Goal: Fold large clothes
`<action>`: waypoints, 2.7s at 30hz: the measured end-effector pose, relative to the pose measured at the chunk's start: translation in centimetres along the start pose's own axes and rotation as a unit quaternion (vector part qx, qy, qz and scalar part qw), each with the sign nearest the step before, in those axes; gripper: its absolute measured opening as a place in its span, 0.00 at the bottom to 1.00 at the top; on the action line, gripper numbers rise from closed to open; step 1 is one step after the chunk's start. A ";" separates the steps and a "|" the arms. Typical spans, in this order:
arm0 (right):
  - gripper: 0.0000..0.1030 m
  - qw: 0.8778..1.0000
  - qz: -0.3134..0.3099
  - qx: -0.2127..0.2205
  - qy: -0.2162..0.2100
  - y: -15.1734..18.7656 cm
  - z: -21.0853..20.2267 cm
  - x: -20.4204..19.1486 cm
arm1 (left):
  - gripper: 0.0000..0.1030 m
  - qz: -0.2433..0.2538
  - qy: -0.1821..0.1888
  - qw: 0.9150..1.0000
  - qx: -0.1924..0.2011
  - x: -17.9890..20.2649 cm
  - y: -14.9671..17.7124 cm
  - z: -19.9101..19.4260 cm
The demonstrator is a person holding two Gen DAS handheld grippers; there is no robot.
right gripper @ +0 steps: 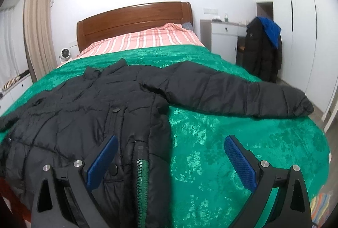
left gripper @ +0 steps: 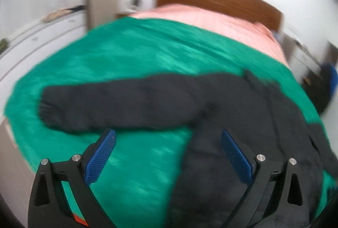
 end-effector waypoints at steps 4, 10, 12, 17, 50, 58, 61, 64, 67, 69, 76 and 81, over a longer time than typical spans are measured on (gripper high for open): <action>0.97 0.998 0.005 -0.023 -0.059 -1.4 -0.9 -1.1 | 0.97 0.036 0.034 0.998 -0.042 3.7 3.4 3.5; 0.97 0.988 -0.050 -0.101 -0.110 -0.1 2.9 -5.7 | 0.99 0.062 -0.001 0.996 -0.065 4.6 7.7 8.3; 0.97 0.987 -0.060 -0.128 -0.073 1.5 5.0 -6.3 | 1.00 0.080 -0.014 0.996 -0.047 4.5 8.8 8.1; 0.98 0.991 -0.078 -0.105 -0.040 2.5 3.7 -6.7 | 1.00 0.097 -0.017 0.994 -0.047 4.0 9.0 8.4; 0.99 0.983 0.151 -0.079 -0.065 2.0 2.3 5.3 | 0.99 0.083 -0.019 0.996 -0.017 3.5 8.7 7.2; 0.99 0.921 0.375 -0.014 -0.104 -1.4 2.7 20.8 | 0.99 0.084 -0.013 0.996 -0.018 3.3 8.6 7.5; 0.96 0.901 0.425 -0.009 -0.086 -2.6 4.0 26.2 | 1.00 0.084 -0.016 0.996 -0.015 3.4 8.7 7.6; 0.88 0.884 0.458 -0.025 -0.092 -3.5 6.3 30.0 | 1.00 0.083 -0.020 0.996 -0.016 3.4 8.9 7.8; 0.55 0.855 0.508 -0.021 -0.102 -3.7 7.9 32.4 | 1.00 0.080 -0.022 0.996 -0.018 3.4 9.0 8.1; 0.11 0.854 0.514 -0.037 -0.070 -4.0 8.4 33.2 | 1.00 0.078 -0.023 0.997 -0.020 3.4 9.0 8.2; 0.10 0.941 0.336 0.008 0.028 -13.7 2.4 26.2 | 1.00 0.080 -0.025 0.996 -0.020 3.4 9.1 8.0; 0.10 0.986 0.135 0.086 -0.057 -25.0 -4.2 10.0 | 1.00 0.073 -0.011 0.997 -0.025 3.0 8.9 8.0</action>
Point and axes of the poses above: each gripper's, at about its wrist camera, not at the fingertips, and z roughly the way its jaws point, x to its right, y to its underside, the point moved 1 cm from there along z, roughly the way its jaws point, and after that the axes turned 15 degrees about -x, right-handed, at the moved point
